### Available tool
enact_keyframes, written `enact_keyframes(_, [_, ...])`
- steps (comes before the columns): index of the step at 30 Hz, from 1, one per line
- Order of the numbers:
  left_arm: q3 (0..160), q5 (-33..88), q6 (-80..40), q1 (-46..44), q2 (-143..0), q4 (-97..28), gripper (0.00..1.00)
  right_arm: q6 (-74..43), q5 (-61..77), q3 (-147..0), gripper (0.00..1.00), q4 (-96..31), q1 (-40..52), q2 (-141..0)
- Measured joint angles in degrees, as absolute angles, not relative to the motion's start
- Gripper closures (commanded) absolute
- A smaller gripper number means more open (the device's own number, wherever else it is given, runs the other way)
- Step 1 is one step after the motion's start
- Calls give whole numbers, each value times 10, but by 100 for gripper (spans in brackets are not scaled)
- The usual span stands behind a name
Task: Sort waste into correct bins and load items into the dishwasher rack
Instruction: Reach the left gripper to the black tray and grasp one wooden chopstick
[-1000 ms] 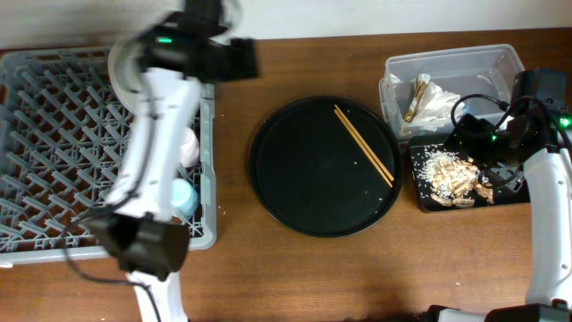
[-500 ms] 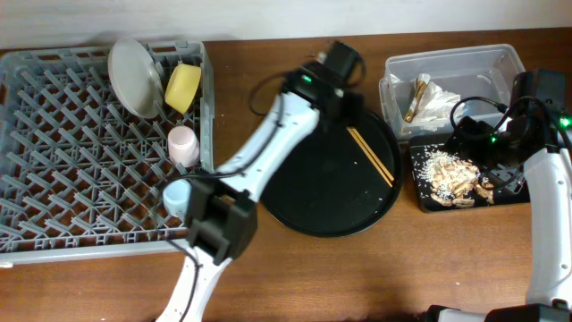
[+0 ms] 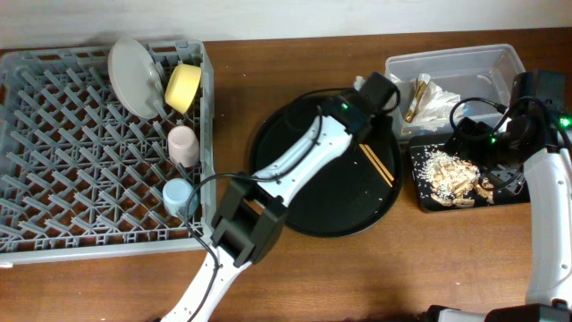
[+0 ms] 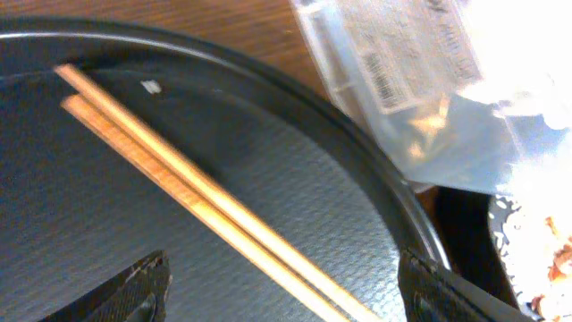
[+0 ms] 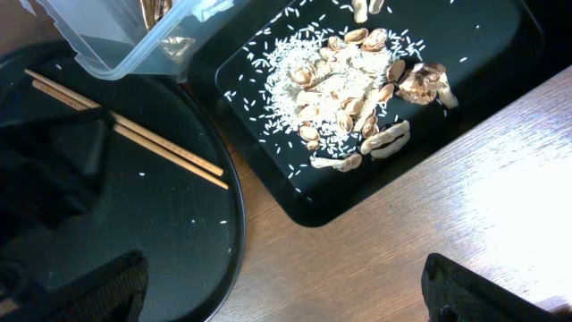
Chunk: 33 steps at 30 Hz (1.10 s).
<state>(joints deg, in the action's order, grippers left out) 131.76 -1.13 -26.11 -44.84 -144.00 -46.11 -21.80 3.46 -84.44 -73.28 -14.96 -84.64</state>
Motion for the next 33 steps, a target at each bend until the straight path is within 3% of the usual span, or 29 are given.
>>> enact_keyframes(8, [1318,-20,-212,-482,-1476,-442,38,-209,35,-844,2,-740,-150,-846])
enact_keyframes(21, [1317,-26,-205,-479,-1477,-490,40,-206,35,-844,2,-747,-150,-846])
enact_keyframes(33, [1316,-105,-205,-479,-1477,-549,39,-205,35,-844,1,-751,-150,-846])
